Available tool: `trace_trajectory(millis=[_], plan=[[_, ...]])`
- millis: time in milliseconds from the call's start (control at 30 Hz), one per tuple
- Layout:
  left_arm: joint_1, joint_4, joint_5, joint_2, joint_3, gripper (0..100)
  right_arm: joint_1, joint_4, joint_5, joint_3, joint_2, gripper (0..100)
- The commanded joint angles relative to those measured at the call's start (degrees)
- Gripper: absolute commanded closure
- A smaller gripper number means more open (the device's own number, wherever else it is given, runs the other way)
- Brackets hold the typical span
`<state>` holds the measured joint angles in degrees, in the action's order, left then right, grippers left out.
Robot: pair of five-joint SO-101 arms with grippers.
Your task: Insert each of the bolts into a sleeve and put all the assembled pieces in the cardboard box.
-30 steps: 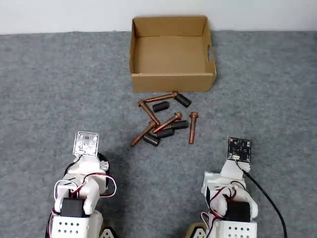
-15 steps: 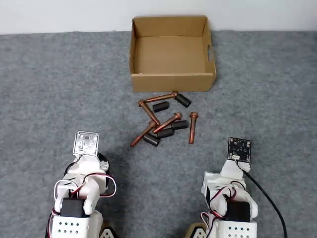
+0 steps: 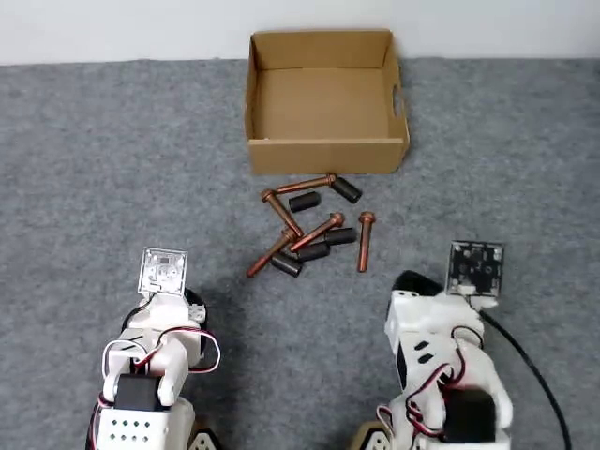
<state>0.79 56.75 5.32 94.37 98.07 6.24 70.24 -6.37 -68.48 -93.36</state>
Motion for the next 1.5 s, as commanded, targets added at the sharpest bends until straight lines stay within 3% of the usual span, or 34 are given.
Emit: trace_trajectory(millis=[0,233,333,500,633,733,967,1467], plan=[[-0.18,0.18,0.09,0.35,-1.19,99,3.12,1.45,0.7,12.84,15.34,99.1],[-0.18,0.18,0.09,0.35,-1.19,99,9.98,1.98,2.9,28.66,44.18,99.1],[-0.18,0.18,0.09,0.35,-1.19,99,14.11,1.98,8.62,32.97,53.67,99.1],[-0.18,0.18,0.09,0.35,-1.19,99,18.07,-1.19,25.93,36.4,66.77,99.1],[-0.18,0.18,0.09,0.35,-1.19,99,21.05,-5.93,32.09,38.24,75.74,99.0],[-0.18,0.18,0.09,0.35,-1.19,99,23.08,-6.9,32.18,41.67,82.33,97.8],[-0.18,0.18,0.09,0.35,-1.19,99,25.63,-2.42,32.35,53.36,95.16,76.3],[-0.18,0.18,0.09,0.35,-1.19,99,30.29,-2.15,31.91,67.87,112.4,76.2]])
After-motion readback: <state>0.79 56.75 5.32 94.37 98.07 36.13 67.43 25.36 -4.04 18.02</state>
